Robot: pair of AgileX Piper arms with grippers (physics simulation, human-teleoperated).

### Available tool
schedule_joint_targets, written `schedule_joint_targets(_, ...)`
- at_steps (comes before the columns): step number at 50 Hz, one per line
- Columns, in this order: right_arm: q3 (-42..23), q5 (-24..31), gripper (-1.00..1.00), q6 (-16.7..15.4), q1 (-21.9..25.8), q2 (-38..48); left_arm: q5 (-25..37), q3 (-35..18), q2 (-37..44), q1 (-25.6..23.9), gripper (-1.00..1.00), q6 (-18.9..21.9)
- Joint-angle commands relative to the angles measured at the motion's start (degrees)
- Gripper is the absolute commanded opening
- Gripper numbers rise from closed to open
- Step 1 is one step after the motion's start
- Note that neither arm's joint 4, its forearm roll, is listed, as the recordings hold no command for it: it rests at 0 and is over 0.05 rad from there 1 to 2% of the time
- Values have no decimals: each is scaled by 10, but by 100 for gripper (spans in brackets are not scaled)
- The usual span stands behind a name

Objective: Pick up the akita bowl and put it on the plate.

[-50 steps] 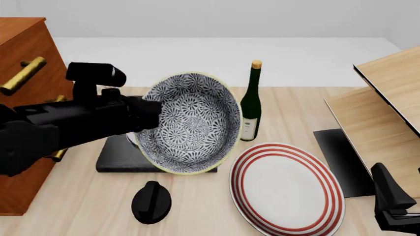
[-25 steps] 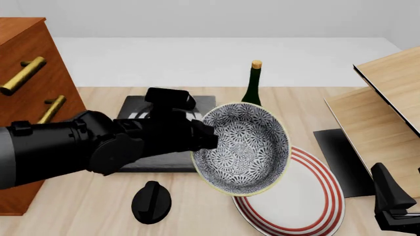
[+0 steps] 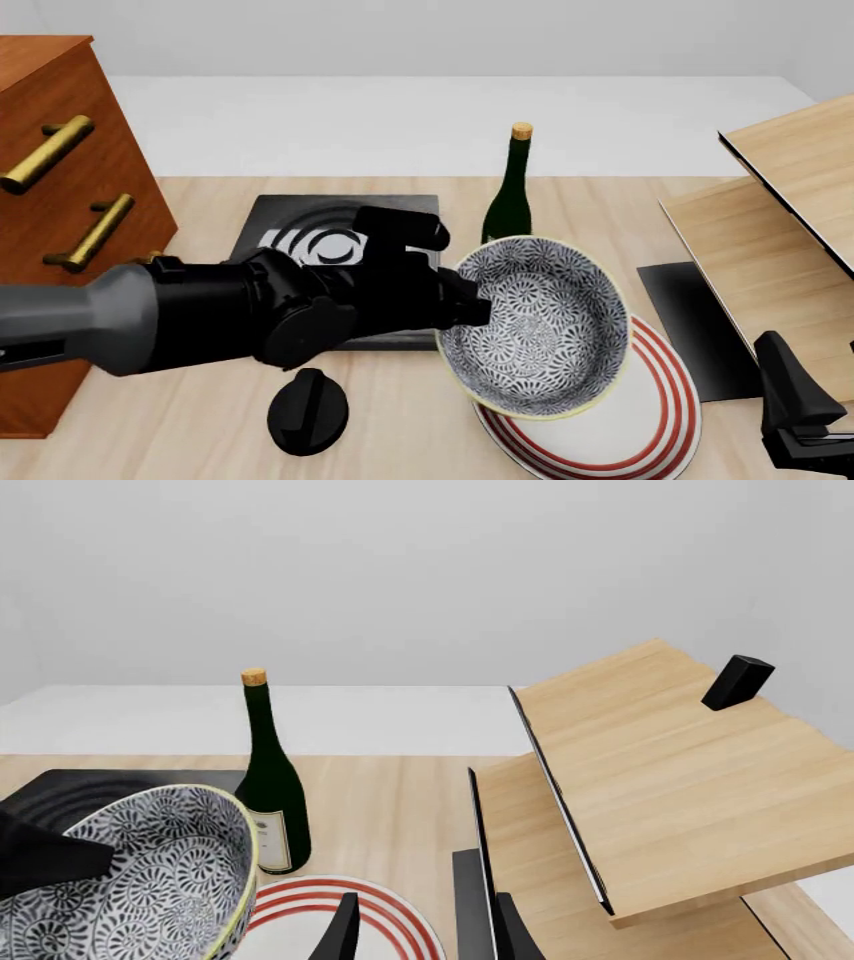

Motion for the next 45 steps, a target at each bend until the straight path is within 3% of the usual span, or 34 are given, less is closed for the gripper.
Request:
schedule_joint_targets(1,0,0,100,0,0,0,-15,-24,41,-13,-100,0)
schedule_joint_targets(45,0,0,100,0,0,0,-46,-90,168,-38,-100,9)
